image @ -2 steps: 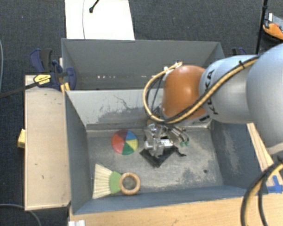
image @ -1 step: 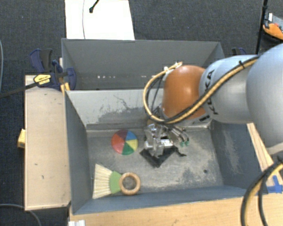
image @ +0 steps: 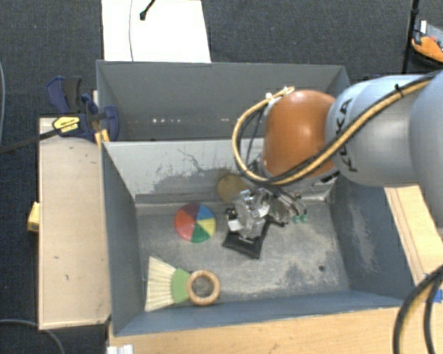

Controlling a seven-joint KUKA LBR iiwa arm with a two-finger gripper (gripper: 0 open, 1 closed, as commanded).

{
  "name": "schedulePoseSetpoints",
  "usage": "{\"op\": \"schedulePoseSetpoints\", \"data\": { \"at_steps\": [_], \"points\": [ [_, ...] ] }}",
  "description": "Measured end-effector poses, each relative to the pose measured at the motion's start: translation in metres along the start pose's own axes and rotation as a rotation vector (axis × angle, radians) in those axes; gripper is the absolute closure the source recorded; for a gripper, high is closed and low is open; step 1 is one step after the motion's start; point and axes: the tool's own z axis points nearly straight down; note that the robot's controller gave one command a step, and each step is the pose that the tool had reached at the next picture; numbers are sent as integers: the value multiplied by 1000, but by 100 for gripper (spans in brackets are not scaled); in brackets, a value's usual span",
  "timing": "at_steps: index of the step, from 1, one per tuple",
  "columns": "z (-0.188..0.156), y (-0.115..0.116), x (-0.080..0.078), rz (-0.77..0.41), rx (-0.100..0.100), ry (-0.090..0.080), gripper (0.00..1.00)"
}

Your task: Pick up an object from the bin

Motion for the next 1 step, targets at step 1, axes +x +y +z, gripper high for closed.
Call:
{"op": "schedulePoseSetpoints", "data": {
  "at_steps": [1],
  "points": [
    [26, -13, -4, 81, 4, -26, 0]
  ]
}}
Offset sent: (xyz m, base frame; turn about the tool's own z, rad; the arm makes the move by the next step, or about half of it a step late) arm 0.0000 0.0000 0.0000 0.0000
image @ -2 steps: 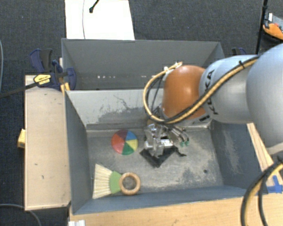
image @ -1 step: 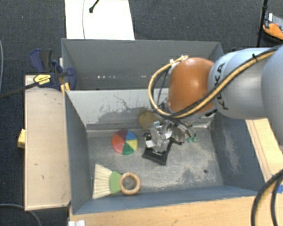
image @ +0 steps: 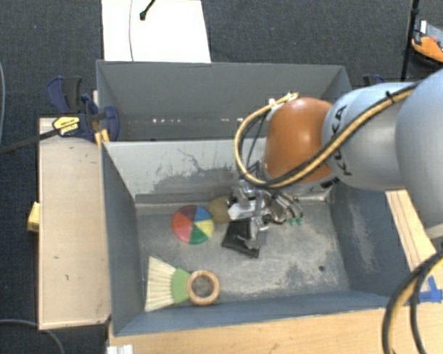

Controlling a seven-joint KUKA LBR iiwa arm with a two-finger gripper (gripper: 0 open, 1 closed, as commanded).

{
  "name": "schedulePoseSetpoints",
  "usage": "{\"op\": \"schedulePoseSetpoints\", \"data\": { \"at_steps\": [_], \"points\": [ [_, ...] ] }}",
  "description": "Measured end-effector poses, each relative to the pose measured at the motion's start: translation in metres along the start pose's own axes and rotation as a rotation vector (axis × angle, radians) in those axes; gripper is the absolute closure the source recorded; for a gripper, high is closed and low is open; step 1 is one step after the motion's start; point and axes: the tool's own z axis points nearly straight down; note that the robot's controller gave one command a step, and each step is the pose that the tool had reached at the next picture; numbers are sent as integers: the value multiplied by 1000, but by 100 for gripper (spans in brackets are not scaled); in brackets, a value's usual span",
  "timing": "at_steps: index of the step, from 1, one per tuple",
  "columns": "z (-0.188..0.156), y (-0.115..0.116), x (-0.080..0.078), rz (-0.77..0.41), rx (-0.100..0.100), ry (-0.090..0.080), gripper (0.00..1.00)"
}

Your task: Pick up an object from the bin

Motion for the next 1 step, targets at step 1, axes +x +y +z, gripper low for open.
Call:
{"op": "schedulePoseSetpoints", "data": {
  "at_steps": [1],
  "points": [
    [1, -2, -3, 6, 2, -9, 0]
  ]
}}
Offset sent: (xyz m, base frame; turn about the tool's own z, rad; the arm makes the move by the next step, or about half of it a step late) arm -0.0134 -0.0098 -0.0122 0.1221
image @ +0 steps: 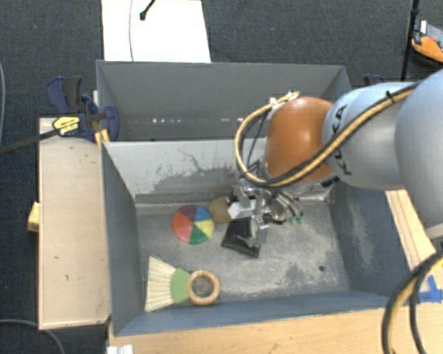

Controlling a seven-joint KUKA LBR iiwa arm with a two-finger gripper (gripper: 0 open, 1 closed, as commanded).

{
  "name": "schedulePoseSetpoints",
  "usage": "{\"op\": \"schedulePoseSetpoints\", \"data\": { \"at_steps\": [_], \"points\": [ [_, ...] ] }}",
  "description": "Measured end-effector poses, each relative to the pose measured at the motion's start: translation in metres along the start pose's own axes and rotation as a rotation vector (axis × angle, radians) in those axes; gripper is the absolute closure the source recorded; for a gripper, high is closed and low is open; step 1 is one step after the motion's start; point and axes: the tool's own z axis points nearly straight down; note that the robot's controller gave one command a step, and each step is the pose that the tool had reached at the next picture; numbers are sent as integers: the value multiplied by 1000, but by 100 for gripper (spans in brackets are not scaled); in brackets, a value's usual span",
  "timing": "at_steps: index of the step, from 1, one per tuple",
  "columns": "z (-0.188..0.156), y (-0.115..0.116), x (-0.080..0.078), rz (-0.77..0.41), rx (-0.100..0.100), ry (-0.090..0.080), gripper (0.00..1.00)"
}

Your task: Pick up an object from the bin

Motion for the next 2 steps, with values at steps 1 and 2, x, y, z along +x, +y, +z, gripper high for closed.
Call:
{"op": "schedulePoseSetpoints", "data": {
  "at_steps": [1, 2],
  "points": [
    [0, -2, 3, 33, -1, -3, 0],
    [-1, -1, 16, 87, 2, -20, 0]
  ]
}}
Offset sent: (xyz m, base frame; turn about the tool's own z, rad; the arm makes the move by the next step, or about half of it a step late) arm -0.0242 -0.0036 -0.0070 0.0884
